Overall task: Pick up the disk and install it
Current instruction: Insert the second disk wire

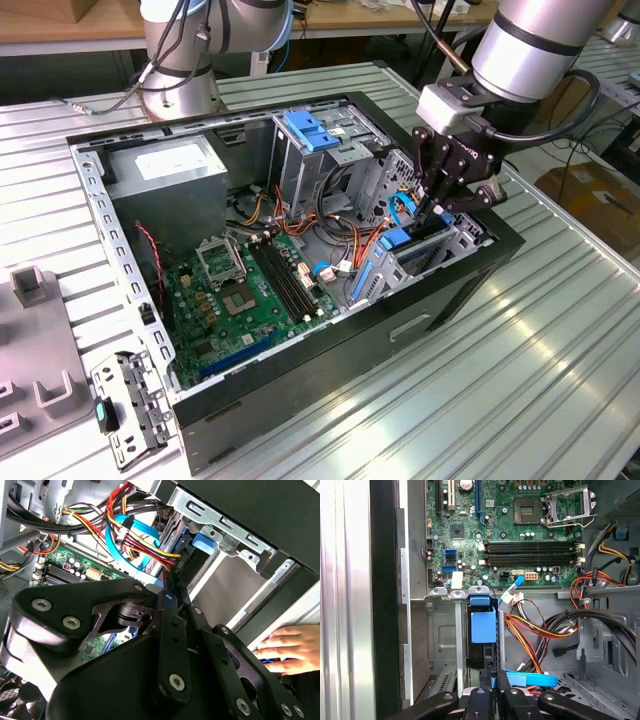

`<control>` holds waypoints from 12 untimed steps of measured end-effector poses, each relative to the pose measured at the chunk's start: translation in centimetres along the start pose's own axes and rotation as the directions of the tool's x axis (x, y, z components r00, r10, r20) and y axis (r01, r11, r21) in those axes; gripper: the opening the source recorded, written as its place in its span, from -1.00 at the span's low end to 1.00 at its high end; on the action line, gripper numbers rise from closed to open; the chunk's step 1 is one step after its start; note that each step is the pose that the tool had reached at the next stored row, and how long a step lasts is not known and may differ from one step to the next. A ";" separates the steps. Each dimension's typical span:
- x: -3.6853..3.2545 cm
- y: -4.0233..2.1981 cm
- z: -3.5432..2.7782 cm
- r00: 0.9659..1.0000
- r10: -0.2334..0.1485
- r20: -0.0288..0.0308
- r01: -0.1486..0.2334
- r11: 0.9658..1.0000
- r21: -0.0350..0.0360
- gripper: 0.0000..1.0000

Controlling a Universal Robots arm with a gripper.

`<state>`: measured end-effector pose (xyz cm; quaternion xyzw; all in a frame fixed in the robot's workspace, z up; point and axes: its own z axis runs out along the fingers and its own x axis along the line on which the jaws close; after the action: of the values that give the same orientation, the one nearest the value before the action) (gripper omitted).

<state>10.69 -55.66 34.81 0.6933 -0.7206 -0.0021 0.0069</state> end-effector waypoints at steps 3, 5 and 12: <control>-0.01 -0.01 0.04 1.000 0.000 0.000 0.000 1.000 0.000 -0.68; -0.01 -0.02 0.12 1.000 0.000 0.000 0.000 1.000 0.000 -0.68; -0.01 -0.06 0.32 1.000 0.000 0.000 0.000 1.000 0.000 -0.68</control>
<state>10.75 -55.65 34.49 0.6933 -0.7206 -0.0021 0.0068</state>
